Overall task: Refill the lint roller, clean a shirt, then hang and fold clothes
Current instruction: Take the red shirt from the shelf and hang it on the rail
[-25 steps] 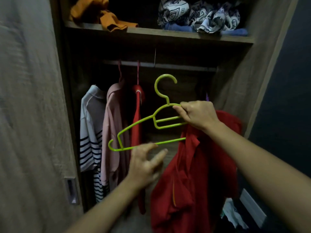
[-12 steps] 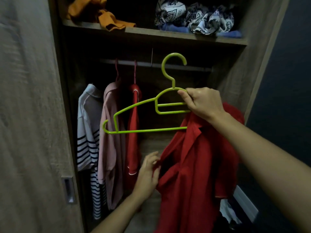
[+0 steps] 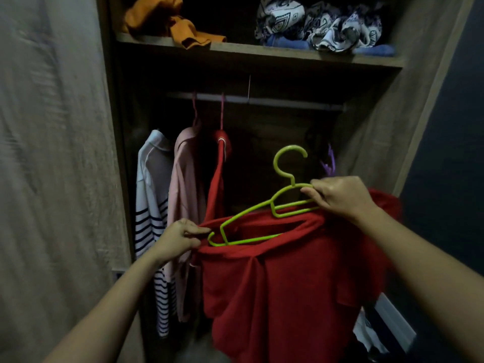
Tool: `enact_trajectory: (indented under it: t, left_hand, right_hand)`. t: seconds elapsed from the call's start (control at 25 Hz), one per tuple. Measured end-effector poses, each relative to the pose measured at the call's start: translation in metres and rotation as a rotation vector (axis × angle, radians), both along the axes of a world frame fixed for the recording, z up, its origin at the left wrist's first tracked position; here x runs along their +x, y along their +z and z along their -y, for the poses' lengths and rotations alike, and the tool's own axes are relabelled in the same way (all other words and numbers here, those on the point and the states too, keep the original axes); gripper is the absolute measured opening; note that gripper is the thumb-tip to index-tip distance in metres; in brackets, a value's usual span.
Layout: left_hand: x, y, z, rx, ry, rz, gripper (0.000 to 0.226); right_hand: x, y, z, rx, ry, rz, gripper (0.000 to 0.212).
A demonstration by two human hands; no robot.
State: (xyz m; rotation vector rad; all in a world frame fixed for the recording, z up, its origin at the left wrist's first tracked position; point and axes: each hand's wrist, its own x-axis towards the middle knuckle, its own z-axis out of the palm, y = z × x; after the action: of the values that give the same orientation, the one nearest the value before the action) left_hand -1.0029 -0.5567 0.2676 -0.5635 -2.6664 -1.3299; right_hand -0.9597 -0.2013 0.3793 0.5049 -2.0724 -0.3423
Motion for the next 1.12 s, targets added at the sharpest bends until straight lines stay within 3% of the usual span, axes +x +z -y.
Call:
enact_trajectory:
  t: [0.08,0.16,0.28,0.32,0.44,0.56,0.68,0.8,0.92,1.0,1.04,1.12]
  left_hand:
    - [0.01,0.013,-0.008,-0.094,0.156,-0.086,0.038]
    - [0.029,0.029,-0.032,-0.123,0.261,-0.395,0.032]
    - [0.055,0.05,-0.061,-0.102,-0.016,-0.748,0.045]
    - [0.054,0.056,-0.057,-0.095,-0.013,-0.804,0.048]
    - [0.041,0.066,-0.03,-0.106,0.14,-0.681,0.059]
    - [0.032,0.068,-0.022,-0.139,0.09,-0.576,0.044]
    - [0.029,0.076,-0.013,0.036,0.157,-0.654,0.031]
    - [0.034,0.087,0.008,0.14,0.239,-0.575,0.016]
    - [0.044,0.093,0.009,0.072,0.425,-0.498,0.013]
    - [0.06,0.097,-0.001,-0.079,0.572,-0.477,0.024]
    - [0.07,0.1,-0.011,-0.147,0.626,-0.487,0.027]
    - [0.089,0.104,-0.036,-0.259,0.68,-0.506,0.028]
  right_hand:
    - [-0.003,-0.008,0.008,0.051,-0.016,0.017,0.064]
    - [-0.002,-0.015,0.027,0.002,-0.043,0.033,0.057]
    - [0.001,-0.01,0.04,-0.275,-0.076,0.126,0.05]
    - [0.003,-0.008,0.035,-0.35,-0.075,0.176,0.05]
    - [0.011,0.0,0.02,-0.485,-0.038,0.167,0.061]
    - [0.013,0.004,0.023,-0.496,0.034,0.181,0.06]
    - [0.012,0.012,0.024,-0.438,0.098,0.225,0.056]
    - [0.008,0.013,0.002,-0.484,0.101,0.286,0.065]
    - [0.004,0.007,-0.002,-0.46,0.014,0.205,0.055]
    - [0.001,0.002,0.029,-0.512,0.134,0.164,0.044]
    - [0.002,0.003,0.051,-0.627,0.26,0.297,0.038]
    - [0.004,0.008,0.091,-0.937,0.414,0.784,0.036]
